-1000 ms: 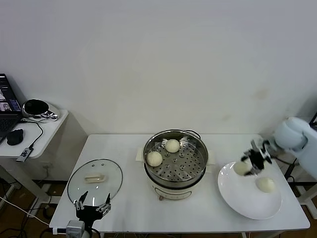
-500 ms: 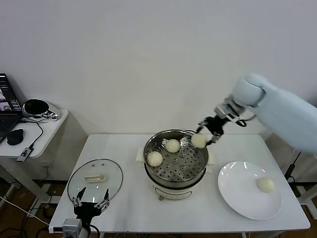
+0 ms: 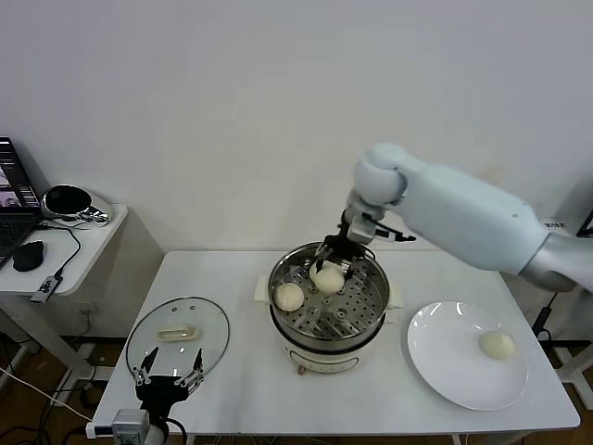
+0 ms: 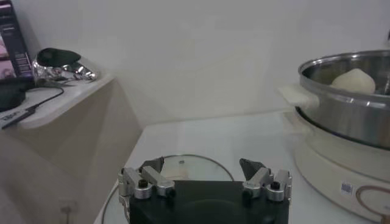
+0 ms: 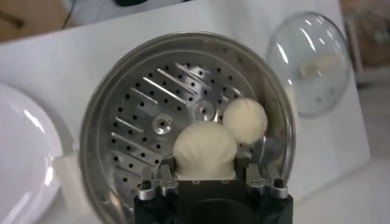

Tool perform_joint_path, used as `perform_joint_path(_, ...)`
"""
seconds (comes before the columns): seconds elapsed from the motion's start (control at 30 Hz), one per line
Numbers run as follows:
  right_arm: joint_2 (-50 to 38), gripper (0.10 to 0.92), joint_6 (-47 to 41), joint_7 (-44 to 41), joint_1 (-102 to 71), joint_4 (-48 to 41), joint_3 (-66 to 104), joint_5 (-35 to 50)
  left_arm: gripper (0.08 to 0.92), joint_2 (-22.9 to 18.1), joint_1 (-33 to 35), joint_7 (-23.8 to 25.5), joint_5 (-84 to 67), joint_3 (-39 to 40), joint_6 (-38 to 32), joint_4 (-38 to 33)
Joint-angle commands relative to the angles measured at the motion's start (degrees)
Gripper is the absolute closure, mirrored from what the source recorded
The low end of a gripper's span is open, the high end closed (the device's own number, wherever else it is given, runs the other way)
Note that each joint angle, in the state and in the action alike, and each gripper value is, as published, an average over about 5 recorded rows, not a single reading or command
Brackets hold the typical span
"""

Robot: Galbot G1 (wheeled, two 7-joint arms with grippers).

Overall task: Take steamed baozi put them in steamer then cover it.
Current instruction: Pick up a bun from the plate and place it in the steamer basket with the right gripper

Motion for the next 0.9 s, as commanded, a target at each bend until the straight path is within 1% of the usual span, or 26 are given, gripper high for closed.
perform_joint_path(0.03, 3.9, 0.44, 10.2, -0.4, -2.1, 1.1, -1.2, -8.1, 0.177, -0.1, -0.1, 0.1, -0.1, -0.1, 0.0, -0.3)
perform_joint_path(0.43, 3.3, 0.44, 10.2, -0.5, -4.1, 2.1, -4.1, -5.5, 0.177, -0.3, -0.2, 0.1, -0.5, -0.2, -0.4, -0.2)
perform_joint_path(0.63, 2.9, 0.44, 10.2, -0.4, -4.8, 3.9, -4.2, -4.9, 0.177, -0.4, -0.4, 0.2, -0.4, 0.0, -0.4, -0.1)
perform_joint_path(0.9, 2.6, 0.438, 10.0, -0.4, -5.1, 4.2, -4.6, -4.6, 0.177, -0.4, -0.4, 0.3, -0.4, 0.0, -0.5, -0.2)
